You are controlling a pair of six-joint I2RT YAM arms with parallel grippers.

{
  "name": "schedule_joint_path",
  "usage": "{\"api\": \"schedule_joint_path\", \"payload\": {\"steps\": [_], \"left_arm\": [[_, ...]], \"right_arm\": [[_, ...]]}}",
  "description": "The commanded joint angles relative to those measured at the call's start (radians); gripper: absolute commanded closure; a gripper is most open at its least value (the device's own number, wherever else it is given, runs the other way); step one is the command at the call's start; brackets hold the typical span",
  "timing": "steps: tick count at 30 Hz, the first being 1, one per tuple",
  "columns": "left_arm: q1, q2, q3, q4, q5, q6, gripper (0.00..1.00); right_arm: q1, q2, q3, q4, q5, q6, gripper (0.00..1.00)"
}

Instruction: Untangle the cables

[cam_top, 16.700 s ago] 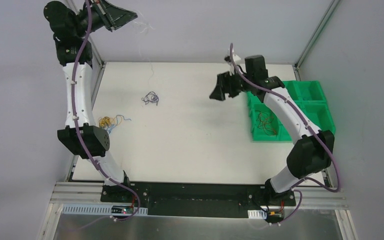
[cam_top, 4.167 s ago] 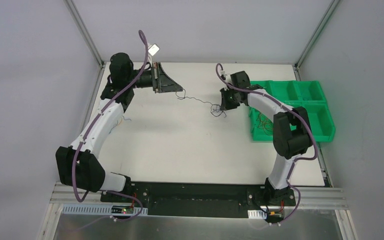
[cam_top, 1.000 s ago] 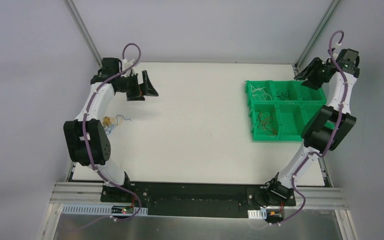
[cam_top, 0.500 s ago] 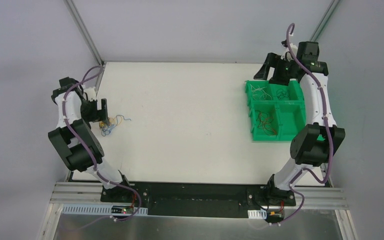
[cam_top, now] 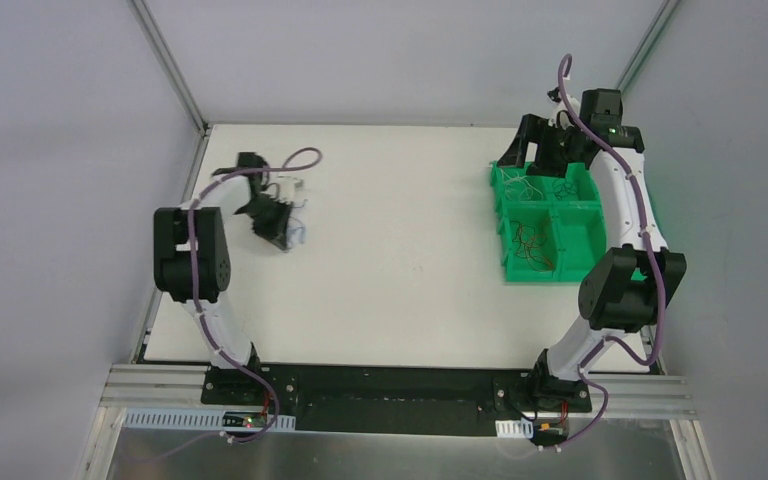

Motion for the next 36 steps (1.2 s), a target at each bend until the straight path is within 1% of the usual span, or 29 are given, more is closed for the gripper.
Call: {"api": "schedule_joint_path", "payload": {"steps": [1,3,4,6,7,8,9,10,11,13,15,17,20,23,26,28,30,33,36], "left_arm": [[-0.348,-0.011,-0.021,-0.014,0.235,-0.064,1.0],[-0.498,-0.02,-0.003,-0.016,0.262,-0.07,1.0],[-0.543,-0.026,0.006,-0.018,0.287,-0.074,1.0],[-0.57,-0.043,0.032,-0.02,0.347,-0.111,1.0],[-0.564,-0.048,0.052,-0.021,0.354,-0.141,0.88],[-0.548,-0.05,0.071,-0.032,0.372,-0.159,0.68],[-0.524,-0.054,0.088,-0.04,0.4,-0.171,0.51],[-0.499,-0.058,0.101,-0.042,0.418,-0.184,0.41],[-0.479,-0.061,0.113,-0.042,0.431,-0.192,0.38],[-0.452,-0.057,0.136,-0.042,0.441,-0.2,0.37],[-0.444,-0.049,0.151,-0.042,0.459,-0.211,0.38],[-0.446,-0.043,0.149,-0.039,0.504,-0.229,0.39],[-0.447,-0.035,0.114,-0.002,0.575,-0.3,0.38],[-0.43,-0.054,0.044,0.076,0.616,-0.383,0.37],[-0.393,-0.092,-0.027,0.158,0.627,-0.459,0.33],[-0.358,-0.116,-0.062,0.208,0.621,-0.515,0.32],[-0.308,-0.13,-0.098,0.268,0.612,-0.592,0.3],[-0.219,-0.138,-0.131,0.348,0.608,-0.698,0.3],[-0.175,-0.16,-0.149,0.38,0.596,-0.739,0.3]], "right_arm": [[0.004,-0.055,-0.015,-0.016,-0.04,-0.02,0.12],[0.007,-0.055,-0.013,-0.02,-0.047,-0.02,0.13],[0.009,-0.053,-0.013,-0.025,-0.051,-0.019,0.13],[0.013,-0.054,-0.016,-0.037,-0.063,-0.023,0.13],[0.017,-0.054,-0.021,-0.044,-0.071,-0.024,0.14],[0.022,-0.055,-0.028,-0.05,-0.088,-0.029,0.14],[0.031,-0.055,-0.04,-0.059,-0.099,-0.033,0.14],[0.04,-0.055,-0.053,-0.068,-0.111,-0.037,0.15],[0.052,-0.055,-0.071,-0.076,-0.124,-0.045,0.17],[0.085,-0.054,-0.112,-0.093,-0.144,-0.061,0.19],[0.128,-0.049,-0.166,-0.126,-0.163,-0.1,0.23],[0.172,-0.041,-0.214,-0.165,-0.172,-0.15,0.26],[0.235,-0.02,-0.268,-0.252,-0.193,-0.242,0.35],[0.291,-0.007,-0.329,-0.327,-0.179,-0.341,0.35],[0.369,0.003,-0.358,-0.38,-0.137,-0.456,0.29],[0.42,-0.004,-0.39,-0.36,-0.098,-0.509,0.23],[0.467,-0.014,-0.436,-0.293,-0.054,-0.525,0.2],[0.535,0.015,-0.489,-0.2,0.02,-0.534,0.19],[0.596,0.061,-0.509,-0.101,0.09,-0.528,0.22]]}}
